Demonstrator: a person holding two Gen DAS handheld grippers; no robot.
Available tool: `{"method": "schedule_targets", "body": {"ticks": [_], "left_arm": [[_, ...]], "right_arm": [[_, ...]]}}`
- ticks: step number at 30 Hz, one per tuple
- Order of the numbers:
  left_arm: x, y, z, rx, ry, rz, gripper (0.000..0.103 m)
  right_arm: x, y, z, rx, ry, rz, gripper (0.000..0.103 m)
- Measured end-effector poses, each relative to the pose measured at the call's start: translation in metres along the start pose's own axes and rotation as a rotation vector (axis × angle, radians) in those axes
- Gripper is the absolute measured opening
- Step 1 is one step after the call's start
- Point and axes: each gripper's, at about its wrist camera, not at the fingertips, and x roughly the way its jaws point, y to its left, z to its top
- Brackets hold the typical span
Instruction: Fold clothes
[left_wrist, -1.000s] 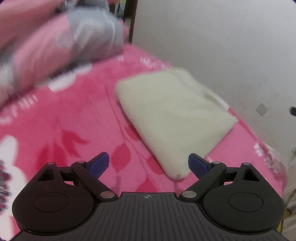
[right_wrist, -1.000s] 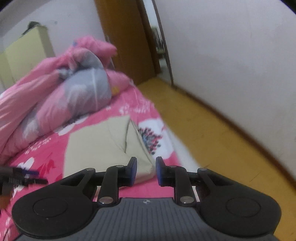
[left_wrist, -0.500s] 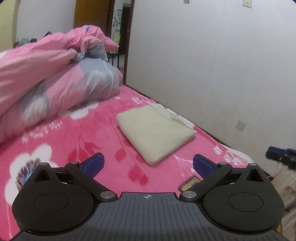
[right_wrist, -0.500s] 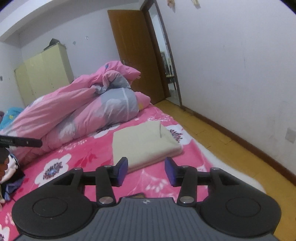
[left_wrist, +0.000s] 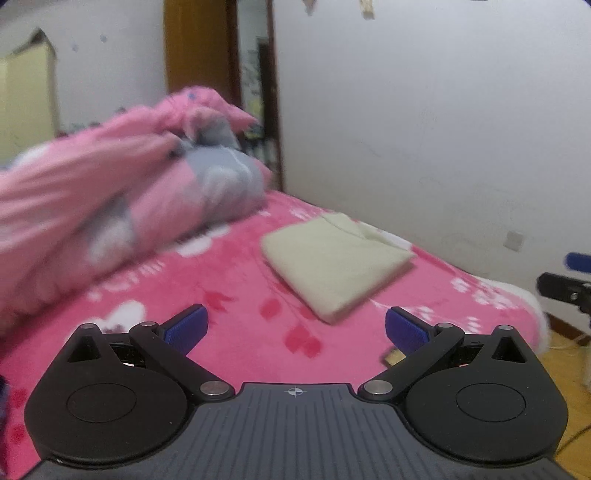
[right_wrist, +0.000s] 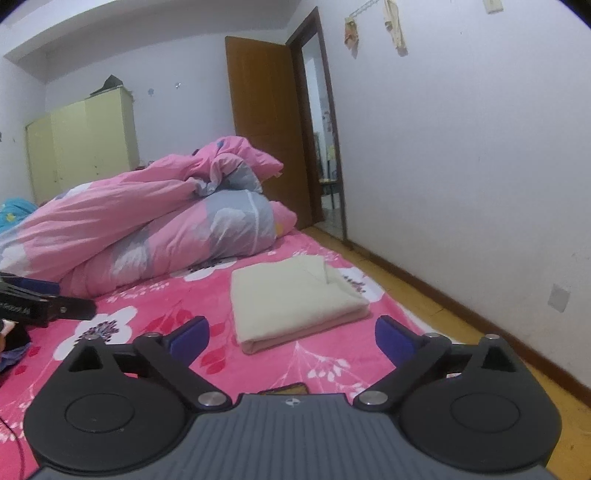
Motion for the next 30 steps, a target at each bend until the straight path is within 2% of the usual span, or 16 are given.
{"method": "schedule_targets", "body": {"ticks": [3,6,11,16,22,30], "left_arm": [[-0.001,-0.006,0.0,0.029,-0.037,0.088,0.103],[0.001,-0.012,0.002,0.065,-0.05,0.122,0.103],[-0.001,-0.013,0.0,0.016,-0.089,0.107,0.103],[0.002,-0.017,0.0,0.007,-0.087,0.127,0.103],[0.003,-0.015,-0.005,-0.03,-0.094,0.11,0.103],[0.0,-0.02,-0.01,-0.006,-0.1,0.147,0.103]], "right_arm": [[0.003,0.004,0.002,-0.017,-0.002,-0.027,0.101],[0.007,0.009,0.003,-0.033,0.004,-0.045,0.102],[0.012,0.016,0.003,-0.053,0.006,-0.076,0.102],[0.015,0.019,0.004,-0.058,0.014,-0.085,0.102],[0.017,0.025,0.003,-0.081,0.021,-0.089,0.103],[0.019,0.031,0.003,-0.098,0.033,-0.091,0.103]]}}
